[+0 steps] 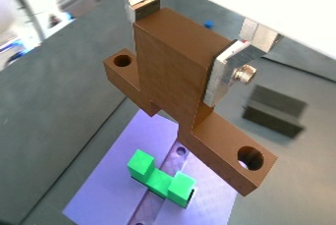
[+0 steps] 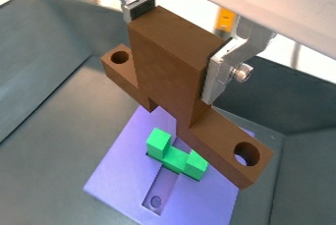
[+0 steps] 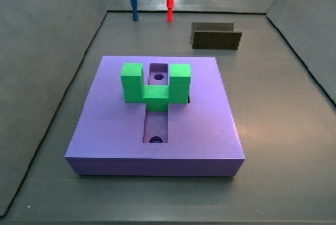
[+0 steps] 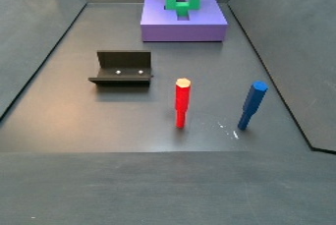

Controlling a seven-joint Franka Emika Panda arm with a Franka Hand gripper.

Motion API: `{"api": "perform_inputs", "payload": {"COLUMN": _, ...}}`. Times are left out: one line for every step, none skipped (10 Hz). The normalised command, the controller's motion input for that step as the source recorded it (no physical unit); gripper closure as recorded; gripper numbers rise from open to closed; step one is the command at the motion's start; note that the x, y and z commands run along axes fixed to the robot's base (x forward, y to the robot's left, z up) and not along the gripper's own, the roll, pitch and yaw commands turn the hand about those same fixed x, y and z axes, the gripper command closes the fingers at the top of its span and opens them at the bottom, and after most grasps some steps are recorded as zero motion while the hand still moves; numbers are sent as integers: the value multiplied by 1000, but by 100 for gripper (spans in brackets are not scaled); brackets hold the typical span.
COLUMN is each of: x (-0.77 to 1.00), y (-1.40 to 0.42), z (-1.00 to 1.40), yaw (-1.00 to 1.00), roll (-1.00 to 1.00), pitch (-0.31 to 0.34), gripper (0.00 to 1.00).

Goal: Pick up the brown object. Move up. Move to above the board. Insert the brown object.
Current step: Insert the brown object.

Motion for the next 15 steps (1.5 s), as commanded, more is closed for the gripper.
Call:
{"api": "perform_inputs", "payload": {"x": 0, "y": -117, "z": 0, "yaw": -1000, "roll": 0, "pitch": -16, "gripper": 100}}
{"api": "perform_inputs", "payload": {"x": 0, "y": -97, "z": 0, "yaw": -1000, "roll": 0, "pitch": -10, "gripper": 100}}
{"api": "perform_inputs", "payload": {"x": 0, "y": -94, "z": 0, "yaw": -1000, "roll": 0, "pitch": -11, "gripper": 100}}
{"api": "perform_inputs", "payload": {"x": 0, "y": -100, "z": 0, "yaw": -1000, "roll": 0, "pitch": -14, "gripper": 100}}
{"api": "perform_inputs", "payload": {"x": 0, "y": -106, "z": 0, "yaw": -1000, "roll": 0, "pitch": -11, "gripper": 100}}
{"api": "perform_inputs", "payload": {"x": 0, "y": -117, "z": 0, "yaw": -1000, "roll": 0, "pitch": 0, "gripper": 100}}
{"api": "perform_inputs", "payload": {"x": 0, "y": -117, "z": 0, "yaw": -1000, "roll": 0, "pitch": 0, "gripper": 100}}
{"api": "perform_inputs", "payload": {"x": 0, "y": -109, "z": -34, "yaw": -1000, "roll": 17, "pitch": 0, "gripper": 100}}
{"api": "perform_inputs", "payload": {"x": 0, "y": -94, "z": -40, "yaw": -1000, "roll": 21, "pitch": 0, "gripper": 100}}
{"api": "perform_inputs", "payload": {"x": 0, "y": -63, "z": -26, "yaw": -1000, "roll": 0, "pitch": 10, "gripper": 100}}
{"api": "perform_inputs", "payload": {"x": 120, "y": 0, "z": -34, "yaw": -831, "roll": -14, "pitch": 37, "gripper": 100}}
{"api": "perform_inputs", "payload": {"x": 57, "y": 0, "z": -83, "yaw": -866, "roll": -20, "pitch": 49, "gripper": 100}}
{"api": "perform_inputs", "payload": {"x": 60, "y": 0, "z": -80, "yaw": -889, "roll": -11, "pitch": 54, "gripper": 100}}
{"api": "perform_inputs", "payload": {"x": 40, "y": 0, "z": -80, "yaw": -897, "roll": 0, "pitch": 53, "gripper": 100}}
{"api": "perform_inputs", "payload": {"x": 34, "y": 0, "z": -77, "yaw": -889, "roll": 0, "pitch": 54, "gripper": 100}}
